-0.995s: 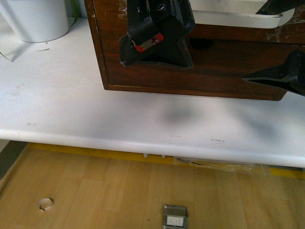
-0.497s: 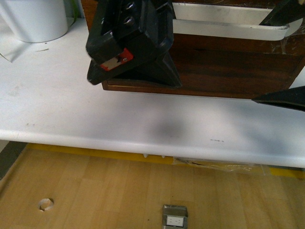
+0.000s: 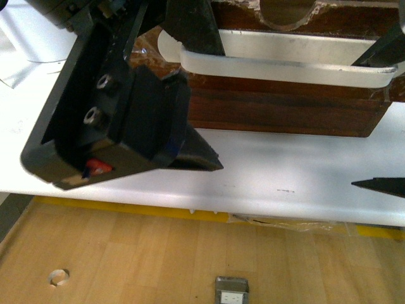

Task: Open drawer

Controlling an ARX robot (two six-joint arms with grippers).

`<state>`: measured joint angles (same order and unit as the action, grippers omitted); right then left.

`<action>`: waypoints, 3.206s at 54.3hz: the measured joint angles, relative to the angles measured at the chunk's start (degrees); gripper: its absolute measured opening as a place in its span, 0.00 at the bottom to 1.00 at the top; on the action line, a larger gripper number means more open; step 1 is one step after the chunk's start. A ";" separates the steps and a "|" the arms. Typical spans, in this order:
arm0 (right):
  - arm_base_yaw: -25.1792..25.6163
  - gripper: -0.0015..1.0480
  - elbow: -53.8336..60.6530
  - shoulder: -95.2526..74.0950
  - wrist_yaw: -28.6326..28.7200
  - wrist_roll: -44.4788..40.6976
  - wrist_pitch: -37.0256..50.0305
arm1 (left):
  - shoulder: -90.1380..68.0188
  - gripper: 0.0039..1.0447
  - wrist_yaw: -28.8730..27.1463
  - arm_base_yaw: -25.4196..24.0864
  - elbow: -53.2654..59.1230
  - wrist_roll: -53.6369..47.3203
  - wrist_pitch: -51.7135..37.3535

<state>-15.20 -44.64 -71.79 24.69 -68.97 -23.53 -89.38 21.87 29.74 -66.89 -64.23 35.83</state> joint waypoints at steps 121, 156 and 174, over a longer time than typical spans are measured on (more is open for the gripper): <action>15.41 0.02 41.55 64.76 -24.48 68.83 26.29 | 71.76 0.04 -21.86 -29.59 63.34 64.61 -49.90; 15.37 0.01 44.24 71.56 -24.48 68.78 23.37 | 89.05 0.04 -21.88 -29.59 66.23 64.50 -35.98; 15.37 0.25 44.24 71.56 -24.48 68.76 23.37 | 89.13 0.26 -21.88 -29.59 66.23 64.52 -35.95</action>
<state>0.16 -0.40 -0.23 0.21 -0.21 -0.16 -0.25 -0.01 0.14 -0.67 0.30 -0.12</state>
